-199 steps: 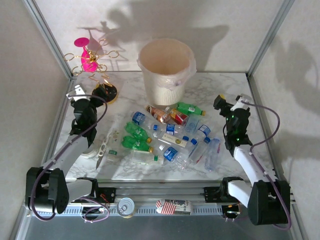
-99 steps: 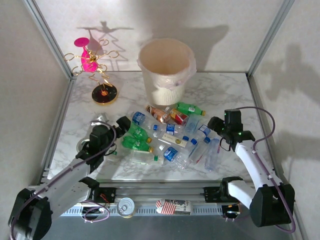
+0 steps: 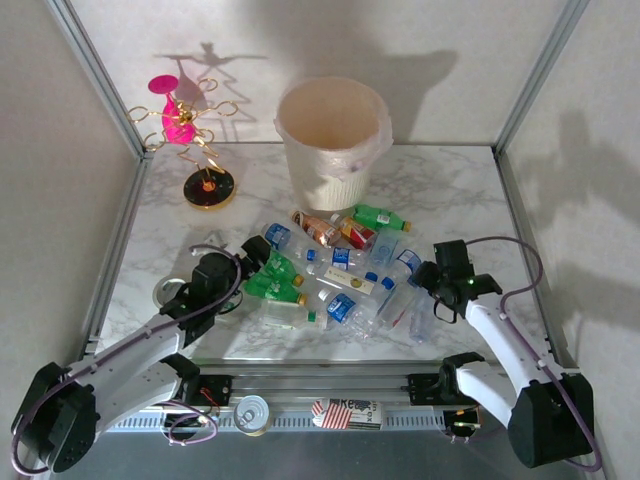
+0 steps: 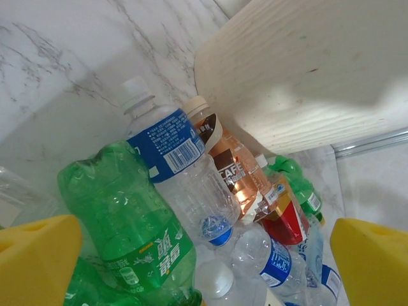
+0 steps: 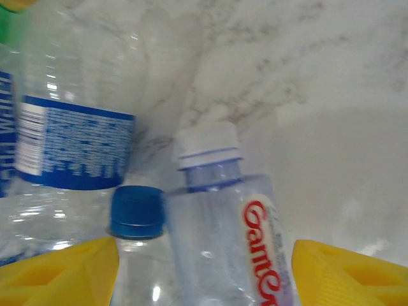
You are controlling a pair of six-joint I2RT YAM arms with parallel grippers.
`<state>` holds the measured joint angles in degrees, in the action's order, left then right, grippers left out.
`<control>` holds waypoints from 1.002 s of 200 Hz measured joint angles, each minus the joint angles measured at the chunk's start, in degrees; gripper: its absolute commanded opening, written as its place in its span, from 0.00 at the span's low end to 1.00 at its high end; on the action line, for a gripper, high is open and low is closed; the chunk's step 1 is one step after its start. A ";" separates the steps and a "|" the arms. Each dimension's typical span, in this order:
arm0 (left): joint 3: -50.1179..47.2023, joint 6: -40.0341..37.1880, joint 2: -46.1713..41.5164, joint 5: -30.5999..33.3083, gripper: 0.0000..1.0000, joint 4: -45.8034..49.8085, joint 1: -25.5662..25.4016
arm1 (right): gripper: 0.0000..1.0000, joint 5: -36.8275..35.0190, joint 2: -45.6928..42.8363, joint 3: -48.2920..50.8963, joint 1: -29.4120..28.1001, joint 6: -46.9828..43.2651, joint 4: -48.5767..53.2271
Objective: Put the plastic bottles in the bin
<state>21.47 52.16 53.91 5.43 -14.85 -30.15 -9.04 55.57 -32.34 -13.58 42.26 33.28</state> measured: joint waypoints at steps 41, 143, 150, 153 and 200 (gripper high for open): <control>1.57 0.00 2.34 0.39 1.00 -1.29 -0.90 | 0.69 -0.57 0.96 4.79 -0.24 2.19 -2.27; 1.57 0.63 -0.35 3.93 1.00 -1.31 -0.94 | 0.44 -1.86 1.29 7.19 -0.24 1.88 -6.16; 1.57 0.63 -0.35 4.42 1.00 -1.07 -0.94 | 0.44 -1.97 0.50 6.32 -0.24 1.62 -5.22; 1.57 0.63 -0.35 4.66 1.00 -0.92 -0.94 | 0.44 -2.01 0.13 5.81 -0.24 1.40 -4.90; 1.57 0.92 -0.24 6.21 1.00 0.17 0.00 | 0.42 -0.52 -0.83 -10.19 -0.24 -3.58 -4.09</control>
<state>23.05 53.08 53.67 11.64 -14.68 -30.15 -9.56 54.74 -42.52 -13.82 38.68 29.19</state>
